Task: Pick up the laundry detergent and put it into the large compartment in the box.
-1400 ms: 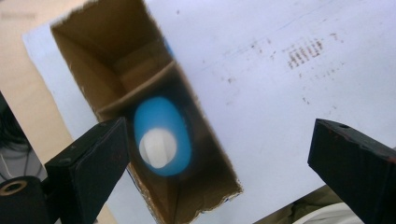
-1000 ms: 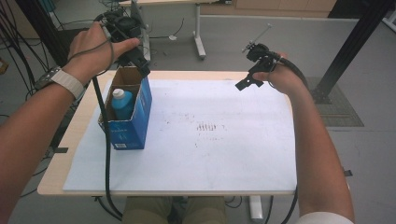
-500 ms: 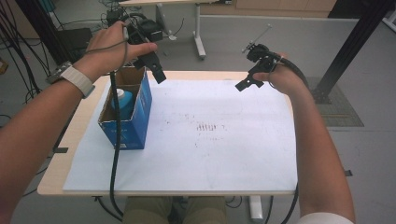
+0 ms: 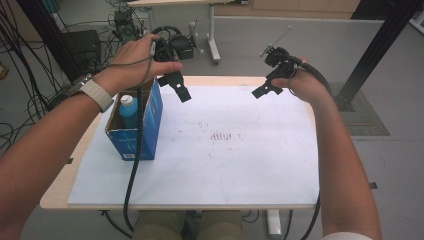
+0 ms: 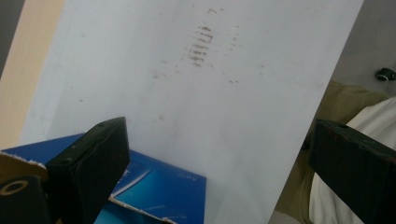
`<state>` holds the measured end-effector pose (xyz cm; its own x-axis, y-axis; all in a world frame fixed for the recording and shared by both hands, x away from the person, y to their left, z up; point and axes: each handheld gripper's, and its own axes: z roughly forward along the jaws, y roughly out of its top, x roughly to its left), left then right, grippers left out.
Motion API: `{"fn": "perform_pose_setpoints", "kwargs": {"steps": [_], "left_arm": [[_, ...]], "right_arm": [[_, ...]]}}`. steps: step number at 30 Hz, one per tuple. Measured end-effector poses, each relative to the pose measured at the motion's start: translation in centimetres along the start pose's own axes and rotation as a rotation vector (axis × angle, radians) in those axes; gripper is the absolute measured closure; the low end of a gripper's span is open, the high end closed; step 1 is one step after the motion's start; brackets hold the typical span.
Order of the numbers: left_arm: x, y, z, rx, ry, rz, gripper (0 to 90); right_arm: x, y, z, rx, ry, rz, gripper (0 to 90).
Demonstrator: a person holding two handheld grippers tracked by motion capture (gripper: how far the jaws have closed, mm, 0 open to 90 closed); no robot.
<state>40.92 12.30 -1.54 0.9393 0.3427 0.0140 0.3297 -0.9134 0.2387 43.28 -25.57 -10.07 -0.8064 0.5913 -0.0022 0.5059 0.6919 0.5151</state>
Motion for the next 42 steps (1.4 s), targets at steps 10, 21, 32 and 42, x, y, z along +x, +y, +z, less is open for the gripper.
{"fn": "perform_pose_setpoints", "kwargs": {"steps": [10, 21, 32, 42], "left_arm": [[-1.0, 1.1, 2.1, 0.013, -0.032, 0.111, 5.9], [-1.4, 2.4, 4.2, 0.033, -0.064, 0.190, 6.0], [-1.3, 3.8, 6.3, 0.045, -0.083, 0.241, 6.1], [-0.7, 4.6, 7.6, 0.053, -0.083, 0.241, 6.0]], "right_arm": [[0.0, 0.0, 0.1, 0.008, -0.001, 0.005, 10.6], [-0.2, -0.2, 0.1, 0.009, -0.006, 0.016, 10.6], [-0.4, -0.4, 0.4, 0.009, -0.003, 0.026, 10.4], [-0.6, -0.6, 0.3, 0.006, -0.004, 0.033, 10.4]]}}
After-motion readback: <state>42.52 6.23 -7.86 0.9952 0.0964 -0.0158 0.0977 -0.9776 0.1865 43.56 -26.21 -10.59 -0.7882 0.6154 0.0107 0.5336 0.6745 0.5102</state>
